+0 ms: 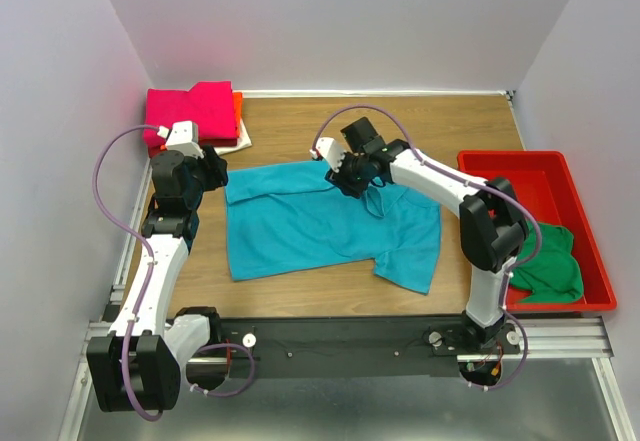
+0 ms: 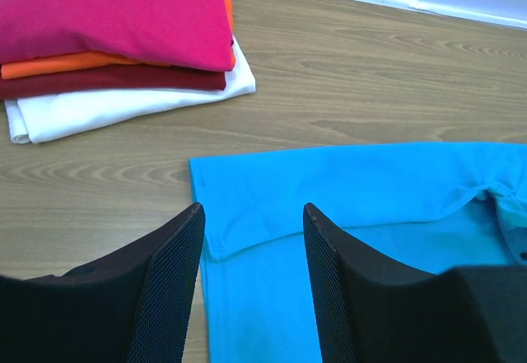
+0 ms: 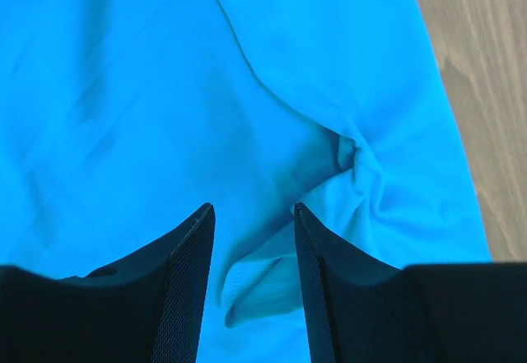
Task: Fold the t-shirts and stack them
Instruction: Fold the tshirt
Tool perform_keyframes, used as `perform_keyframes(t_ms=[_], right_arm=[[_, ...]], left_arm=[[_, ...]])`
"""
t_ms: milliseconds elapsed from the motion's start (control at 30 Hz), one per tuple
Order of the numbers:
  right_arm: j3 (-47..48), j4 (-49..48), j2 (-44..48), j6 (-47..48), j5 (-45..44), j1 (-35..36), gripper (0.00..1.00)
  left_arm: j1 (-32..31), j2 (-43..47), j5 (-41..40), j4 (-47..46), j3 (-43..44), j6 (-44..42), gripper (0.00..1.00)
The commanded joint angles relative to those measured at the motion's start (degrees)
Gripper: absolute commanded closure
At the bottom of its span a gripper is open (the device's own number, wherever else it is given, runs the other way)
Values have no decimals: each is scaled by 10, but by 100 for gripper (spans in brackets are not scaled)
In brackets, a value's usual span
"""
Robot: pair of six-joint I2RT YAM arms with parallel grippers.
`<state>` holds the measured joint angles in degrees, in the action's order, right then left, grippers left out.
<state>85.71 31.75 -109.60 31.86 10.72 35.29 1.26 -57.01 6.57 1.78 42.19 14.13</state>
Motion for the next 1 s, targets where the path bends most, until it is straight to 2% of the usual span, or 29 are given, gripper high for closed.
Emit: perform_keyframes(t_ms=[0, 200, 533, 667, 733, 900, 967], right_arm=[[-5, -10, -17, 10, -70, 7, 50], [-5, -35, -41, 15, -165, 22, 50], [-22, -45, -54, 27, -196, 34, 57], [-28, -45, -44, 27, -196, 37, 79], [-29, -45, -39, 25, -189, 41, 81], [-31, -40, -18, 4, -138, 44, 94], [-27, -32, -18, -4, -114, 44, 95]], left_arm=[[-2, -2, 11, -11, 2, -6, 41], [-1, -3, 11, -11, 2, -6, 41], [-1, -4, 13, -11, 3, -6, 41], [-2, -5, 14, -11, 3, -6, 41], [-1, -6, 14, -11, 3, -6, 41], [-2, -6, 14, -11, 3, -7, 41], [-2, -7, 14, -10, 3, -6, 41]])
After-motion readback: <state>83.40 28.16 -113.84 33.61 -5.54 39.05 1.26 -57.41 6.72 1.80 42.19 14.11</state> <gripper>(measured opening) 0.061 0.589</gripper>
